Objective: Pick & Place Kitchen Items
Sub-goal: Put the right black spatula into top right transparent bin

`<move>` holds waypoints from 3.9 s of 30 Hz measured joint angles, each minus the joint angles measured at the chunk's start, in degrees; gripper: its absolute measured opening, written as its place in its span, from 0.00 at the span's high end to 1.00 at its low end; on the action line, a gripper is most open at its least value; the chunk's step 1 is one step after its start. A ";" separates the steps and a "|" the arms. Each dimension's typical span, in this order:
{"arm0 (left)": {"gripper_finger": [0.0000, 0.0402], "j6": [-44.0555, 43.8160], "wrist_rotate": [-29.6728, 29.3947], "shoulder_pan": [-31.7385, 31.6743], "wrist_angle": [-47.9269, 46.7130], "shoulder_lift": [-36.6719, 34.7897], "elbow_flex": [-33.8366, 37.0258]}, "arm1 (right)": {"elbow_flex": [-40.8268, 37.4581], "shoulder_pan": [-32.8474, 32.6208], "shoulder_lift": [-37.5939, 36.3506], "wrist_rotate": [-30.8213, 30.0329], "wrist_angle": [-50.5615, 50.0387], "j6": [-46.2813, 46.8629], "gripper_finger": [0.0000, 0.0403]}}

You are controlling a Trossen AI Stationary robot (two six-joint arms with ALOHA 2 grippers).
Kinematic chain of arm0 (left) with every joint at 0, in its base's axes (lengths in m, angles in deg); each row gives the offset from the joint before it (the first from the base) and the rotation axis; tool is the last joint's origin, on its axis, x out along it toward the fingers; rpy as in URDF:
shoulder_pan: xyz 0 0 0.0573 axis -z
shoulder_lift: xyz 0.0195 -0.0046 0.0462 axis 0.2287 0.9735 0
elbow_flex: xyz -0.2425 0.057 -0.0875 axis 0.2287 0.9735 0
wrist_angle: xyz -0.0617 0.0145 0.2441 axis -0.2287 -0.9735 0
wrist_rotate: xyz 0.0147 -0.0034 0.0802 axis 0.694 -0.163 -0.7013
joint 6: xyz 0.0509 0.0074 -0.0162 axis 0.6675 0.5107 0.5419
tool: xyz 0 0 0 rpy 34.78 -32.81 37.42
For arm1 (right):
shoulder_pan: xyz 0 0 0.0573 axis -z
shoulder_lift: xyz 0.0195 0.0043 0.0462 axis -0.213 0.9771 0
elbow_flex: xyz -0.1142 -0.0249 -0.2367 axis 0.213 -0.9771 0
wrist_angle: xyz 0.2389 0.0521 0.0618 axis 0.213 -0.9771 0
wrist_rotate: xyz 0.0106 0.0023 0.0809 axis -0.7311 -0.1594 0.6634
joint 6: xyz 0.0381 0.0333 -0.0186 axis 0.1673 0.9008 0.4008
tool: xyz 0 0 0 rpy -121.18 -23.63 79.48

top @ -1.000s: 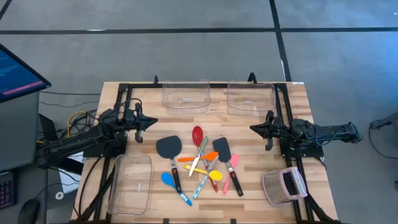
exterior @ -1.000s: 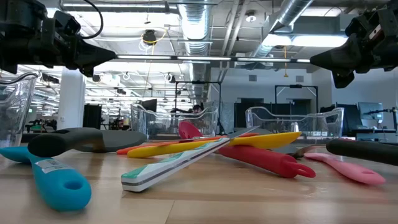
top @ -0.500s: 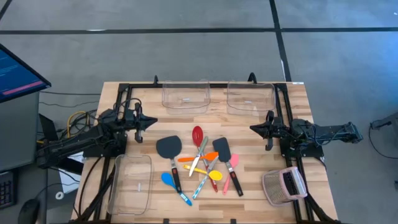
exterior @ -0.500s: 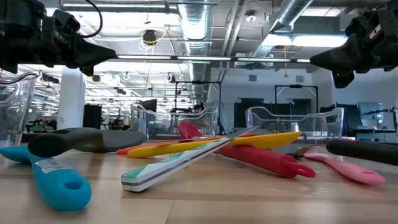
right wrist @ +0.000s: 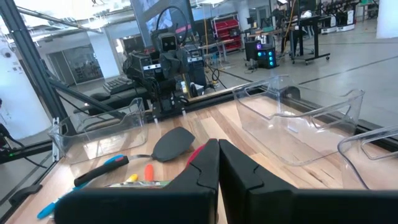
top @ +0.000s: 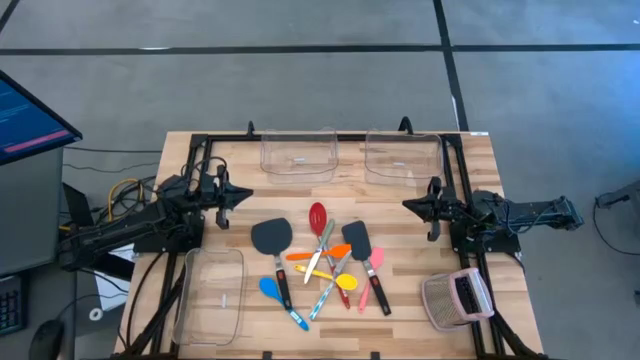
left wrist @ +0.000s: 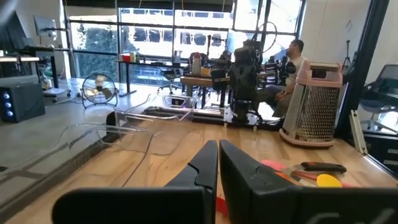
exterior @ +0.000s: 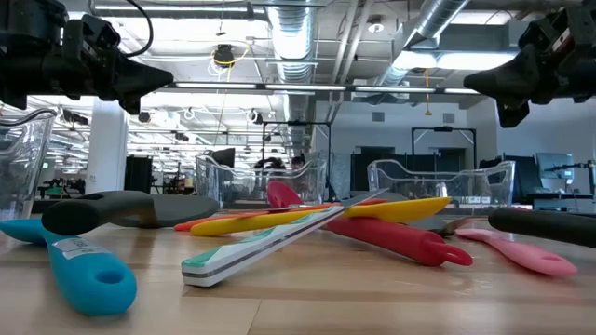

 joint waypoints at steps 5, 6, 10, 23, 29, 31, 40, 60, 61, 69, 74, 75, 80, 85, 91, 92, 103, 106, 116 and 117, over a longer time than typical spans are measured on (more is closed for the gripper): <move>0.98 -0.09 0.03 0.00 0.32 0.00 0.01 | 0.02 -0.01 0.00 0.00 0.27 0.01 1.00; 0.98 -0.02 0.03 0.01 0.37 0.00 -0.01 | 0.01 -0.01 0.00 0.00 0.65 0.02 1.00; 0.98 0.09 0.05 0.02 0.37 0.00 0.00 | 0.01 0.01 0.00 -0.01 2.49 0.02 1.00; 0.98 0.47 0.25 0.00 0.34 0.00 0.01 | 3.44 0.01 0.21 -0.57 2.74 0.01 1.00; 0.98 0.55 0.23 0.00 0.33 0.02 0.00 | 6.94 0.01 5.62 -0.57 0.22 0.01 1.00; 0.98 0.55 0.22 0.02 0.33 0.02 0.00 | 8.07 0.00 8.98 -0.56 0.19 0.02 1.00; 0.98 0.55 -0.06 0.02 0.31 0.02 0.00 | 17.10 -0.02 24.84 -0.50 -2.22 0.07 1.00; 0.98 0.42 0.05 0.00 0.29 1.19 0.01 | 54.53 0.01 54.98 3.08 -40.50 18.18 1.00; 0.98 0.42 0.05 0.00 0.14 1.38 0.00 | 55.83 -0.02 56.18 4.05 -41.58 18.70 1.00; 0.98 0.50 0.25 0.00 0.35 4.34 -0.01 | 62.37 -0.02 64.79 17.97 -46.49 25.31 1.00; 0.98 0.53 0.22 0.01 0.42 5.15 0.00 | 63.63 -0.02 68.92 28.27 -46.83 32.57 1.00; 0.98 0.53 0.23 0.01 0.47 5.20 0.00 | 63.64 -0.02 69.59 29.56 -46.96 34.00 1.00; 0.98 0.53 0.18 0.00 0.95 5.68 0.01 | 63.64 -0.65 72.60 32.01 -48.70 38.45 1.00; 0.98 0.53 -0.01 0.00 1.31 5.68 0.01 | 63.60 -2.18 75.27 31.88 -49.41 39.04 1.00; 0.98 0.53 -0.01 0.01 1.62 5.68 0.00 | 63.60 -4.76 79.06 31.61 -49.03 43.50 1.00; 0.98 0.53 0.01 0.00 1.62 5.68 -0.01 | 63.60 -5.23 79.57 31.60 -49.08 44.12 1.00; 0.98 0.53 0.03 0.00 1.62 5.68 0.01 | 63.58 -11.20 82.93 22.41 -48.62 52.60 1.00; 0.98 0.53 0.03 0.00 1.62 5.68 -0.01 | 63.58 -13.06 82.93 17.95 -48.43 55.73 1.00; 0.98 0.53 0.05 0.02 1.68 5.68 0.01 | 63.58 -14.97 82.93 16.52 -42.87 49.72 1.00; 0.98 0.53 0.05 0.00 1.70 5.68 0.01 | 63.58 -14.94 82.93 16.51 -42.14 49.24 1.00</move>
